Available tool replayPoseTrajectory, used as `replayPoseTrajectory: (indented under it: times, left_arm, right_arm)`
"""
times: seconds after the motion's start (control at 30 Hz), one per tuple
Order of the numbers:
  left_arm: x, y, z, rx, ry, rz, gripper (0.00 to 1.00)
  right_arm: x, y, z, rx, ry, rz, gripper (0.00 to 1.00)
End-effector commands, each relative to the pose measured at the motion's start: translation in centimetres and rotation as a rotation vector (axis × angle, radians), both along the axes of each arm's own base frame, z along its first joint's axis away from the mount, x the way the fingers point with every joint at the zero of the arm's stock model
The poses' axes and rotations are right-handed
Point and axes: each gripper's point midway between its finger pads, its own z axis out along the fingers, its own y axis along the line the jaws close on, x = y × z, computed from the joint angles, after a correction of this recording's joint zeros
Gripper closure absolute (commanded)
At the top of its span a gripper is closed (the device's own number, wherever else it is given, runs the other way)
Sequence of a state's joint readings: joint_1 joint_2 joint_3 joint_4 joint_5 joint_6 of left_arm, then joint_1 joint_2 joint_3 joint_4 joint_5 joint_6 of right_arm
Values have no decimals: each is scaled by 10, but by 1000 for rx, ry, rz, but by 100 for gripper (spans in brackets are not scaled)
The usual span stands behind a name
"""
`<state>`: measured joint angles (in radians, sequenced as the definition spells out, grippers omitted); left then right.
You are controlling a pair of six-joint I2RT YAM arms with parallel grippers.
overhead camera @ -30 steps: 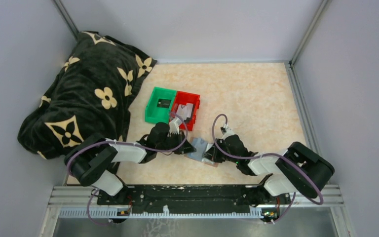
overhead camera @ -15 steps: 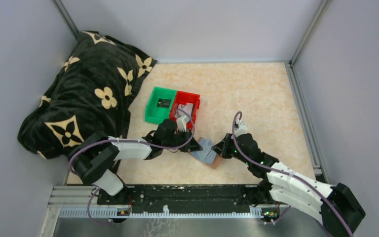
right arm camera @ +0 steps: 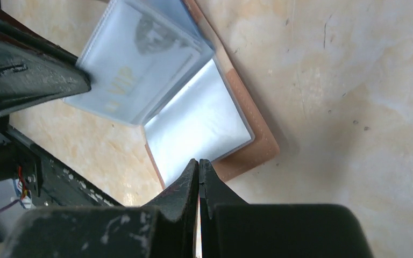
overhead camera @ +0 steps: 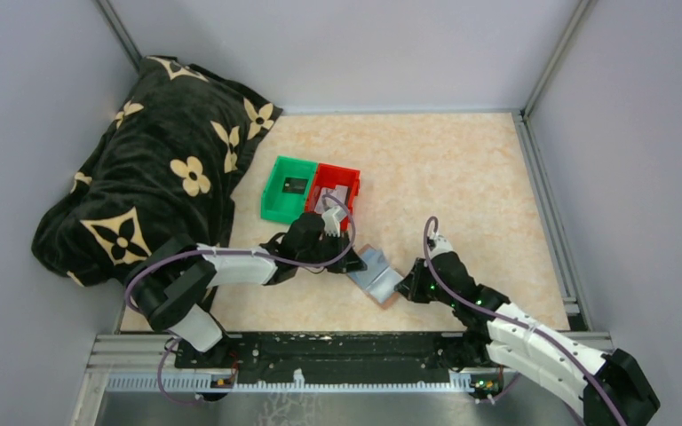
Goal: Take the credit cards out of the card holder
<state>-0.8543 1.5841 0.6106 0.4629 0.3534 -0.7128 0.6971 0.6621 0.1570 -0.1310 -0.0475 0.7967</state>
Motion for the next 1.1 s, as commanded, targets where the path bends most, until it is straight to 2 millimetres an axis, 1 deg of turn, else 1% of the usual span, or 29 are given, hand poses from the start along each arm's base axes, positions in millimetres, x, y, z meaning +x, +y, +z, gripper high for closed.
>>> replayPoseTrajectory:
  times: [0.0, 0.17, 0.27, 0.53, 0.57, 0.6, 0.63, 0.67, 0.77, 0.83, 0.9, 1.0, 1.03, 1.07]
  left_arm:
    - [4, -5, 1, 5, -26, -2, 86]
    - [5, -7, -3, 5, -21, -2, 87]
    - [6, -10, -1, -8, -21, -5, 87]
    - [6, -9, 0, -1, -28, -3, 86]
    - [7, -8, -1, 5, -28, 2, 86]
    - [7, -7, -1, 9, -31, 6, 86]
    - [7, -5, -2, 13, -31, 11, 86]
    - [7, -5, -2, 11, -32, 11, 86]
    - [8, -6, -2, 10, -31, 8, 87]
    - [8, -7, -2, 8, -29, 7, 87]
    - [8, -7, -3, 6, -30, 9, 87]
    - [8, -8, -2, 2, -27, 6, 87]
    - [8, -9, -2, -1, -28, 4, 87]
    - [8, -9, -1, -2, -29, 2, 87]
  right_arm:
    - [-10, 2, 4, 30, 26, 29, 100]
    - [-24, 0, 2, 54, 48, 61, 100]
    - [-31, -3, -7, 50, 73, 59, 100]
    - [-33, -6, -22, 34, 116, 38, 99]
    - [-33, -7, -22, 26, 121, 34, 93]
    - [-33, -9, -22, 16, 123, 27, 82]
    - [-32, -9, -20, 17, 117, 21, 75]
    - [-32, -8, -18, 29, 110, 23, 70]
    - [-33, -7, -15, 49, 108, 21, 60]
    - [-35, -8, -15, 59, 110, 21, 55]
    - [-37, -8, -14, 68, 114, 17, 52]
    - [-38, -9, -14, 77, 114, 8, 51]
    - [-37, -10, -15, 77, 112, 4, 52]
    - [-37, -10, -16, 76, 112, 2, 55]
